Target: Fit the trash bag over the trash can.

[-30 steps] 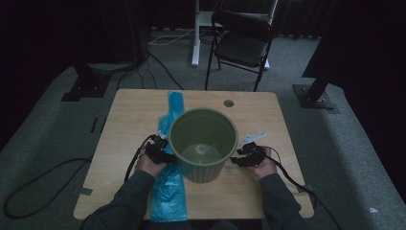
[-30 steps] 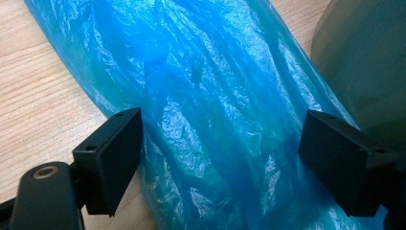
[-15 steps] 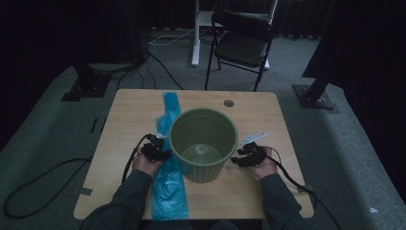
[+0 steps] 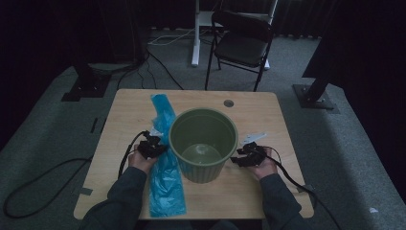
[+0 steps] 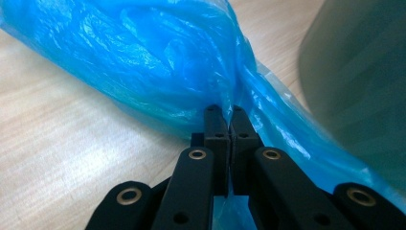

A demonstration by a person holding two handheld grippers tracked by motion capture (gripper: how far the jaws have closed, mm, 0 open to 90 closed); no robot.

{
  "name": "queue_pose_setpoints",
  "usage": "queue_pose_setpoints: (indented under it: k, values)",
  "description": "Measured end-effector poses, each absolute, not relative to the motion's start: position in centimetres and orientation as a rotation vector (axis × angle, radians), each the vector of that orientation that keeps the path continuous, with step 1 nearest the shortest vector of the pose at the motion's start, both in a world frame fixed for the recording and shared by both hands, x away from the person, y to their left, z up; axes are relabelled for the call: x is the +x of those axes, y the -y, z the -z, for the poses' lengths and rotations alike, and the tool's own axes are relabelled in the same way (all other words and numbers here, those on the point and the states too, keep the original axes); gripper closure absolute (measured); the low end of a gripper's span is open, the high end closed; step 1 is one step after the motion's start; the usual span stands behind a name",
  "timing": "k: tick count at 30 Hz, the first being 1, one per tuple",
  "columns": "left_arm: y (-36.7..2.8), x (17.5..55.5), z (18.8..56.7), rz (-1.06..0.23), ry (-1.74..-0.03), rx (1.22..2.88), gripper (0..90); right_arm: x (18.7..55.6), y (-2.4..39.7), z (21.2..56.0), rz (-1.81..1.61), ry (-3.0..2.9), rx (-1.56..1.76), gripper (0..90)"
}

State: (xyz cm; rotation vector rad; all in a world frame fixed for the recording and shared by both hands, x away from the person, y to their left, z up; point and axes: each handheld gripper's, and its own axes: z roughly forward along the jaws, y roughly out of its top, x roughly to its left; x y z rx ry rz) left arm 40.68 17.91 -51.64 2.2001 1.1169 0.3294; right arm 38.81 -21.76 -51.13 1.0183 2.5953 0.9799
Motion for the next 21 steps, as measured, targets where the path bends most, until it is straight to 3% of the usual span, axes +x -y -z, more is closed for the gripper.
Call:
queue_pose_setpoints:
  k: [21]
  values:
    - [-19.5,39.9,47.4,-0.333,-0.975,2.087,89.0,39.1,21.2,50.6,-1.015,-2.583,0.968,62.8]
